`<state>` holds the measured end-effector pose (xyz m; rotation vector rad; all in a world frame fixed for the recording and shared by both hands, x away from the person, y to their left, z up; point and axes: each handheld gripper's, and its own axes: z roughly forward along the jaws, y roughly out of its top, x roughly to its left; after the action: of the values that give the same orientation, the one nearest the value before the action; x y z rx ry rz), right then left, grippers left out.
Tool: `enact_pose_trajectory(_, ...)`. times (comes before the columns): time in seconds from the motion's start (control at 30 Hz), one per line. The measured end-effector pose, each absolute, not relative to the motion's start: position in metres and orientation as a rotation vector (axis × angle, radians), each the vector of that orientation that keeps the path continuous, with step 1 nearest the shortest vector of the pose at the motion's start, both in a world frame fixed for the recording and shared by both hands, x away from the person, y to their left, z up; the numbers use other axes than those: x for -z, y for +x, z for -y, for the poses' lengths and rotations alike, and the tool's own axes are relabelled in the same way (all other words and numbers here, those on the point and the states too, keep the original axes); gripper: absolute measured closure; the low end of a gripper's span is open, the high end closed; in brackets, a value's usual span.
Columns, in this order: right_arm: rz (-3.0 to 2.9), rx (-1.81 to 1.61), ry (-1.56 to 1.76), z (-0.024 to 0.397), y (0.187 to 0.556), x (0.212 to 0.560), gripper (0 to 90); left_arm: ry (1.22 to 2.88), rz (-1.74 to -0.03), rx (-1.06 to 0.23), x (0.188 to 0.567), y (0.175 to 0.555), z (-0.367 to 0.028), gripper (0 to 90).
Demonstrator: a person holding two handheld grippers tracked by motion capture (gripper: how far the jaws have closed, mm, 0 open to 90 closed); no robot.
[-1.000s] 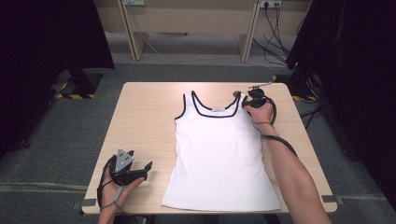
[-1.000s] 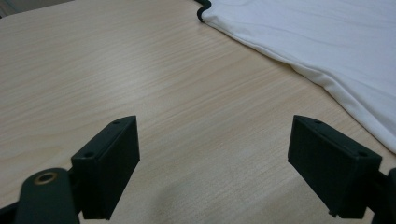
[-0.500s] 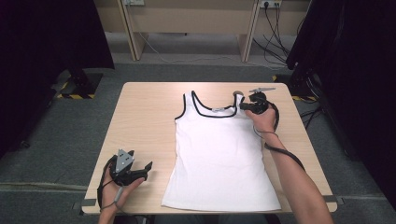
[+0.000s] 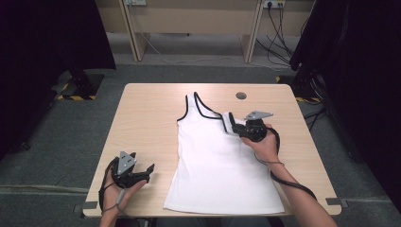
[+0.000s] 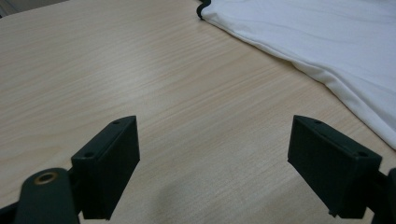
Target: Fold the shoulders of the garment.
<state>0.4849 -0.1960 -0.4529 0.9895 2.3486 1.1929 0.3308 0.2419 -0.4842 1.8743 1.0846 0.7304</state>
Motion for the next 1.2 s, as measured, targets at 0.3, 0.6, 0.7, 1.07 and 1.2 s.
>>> enact_pose_trajectory(0.3,-2.359,-1.323,0.965,0.199,0.479,0.436,58.0,1.880,-1.080,-0.735,0.484,0.331,-0.241,15.9)
enact_pose_trajectory(0.6,-2.571,-1.157,0.783,0.166,0.463,0.453,56.7,1.885,-1.076,-0.737,0.484,0.331,-0.241,15.9)
enact_pose_trajectory(0.7,-2.591,-1.098,0.742,0.162,0.458,0.458,57.6,1.885,-1.072,-0.740,0.484,0.330,-0.241,15.9)
enact_pose_trajectory(1.07,-2.575,-0.999,0.755,0.166,0.454,0.458,82.8,1.883,-1.071,-0.740,0.484,0.330,-0.241,15.8)
enact_pose_trajectory(1.2,-2.569,-0.966,0.731,0.175,0.454,0.445,83.2,1.884,-1.069,-0.741,0.484,0.330,-0.241,15.8)
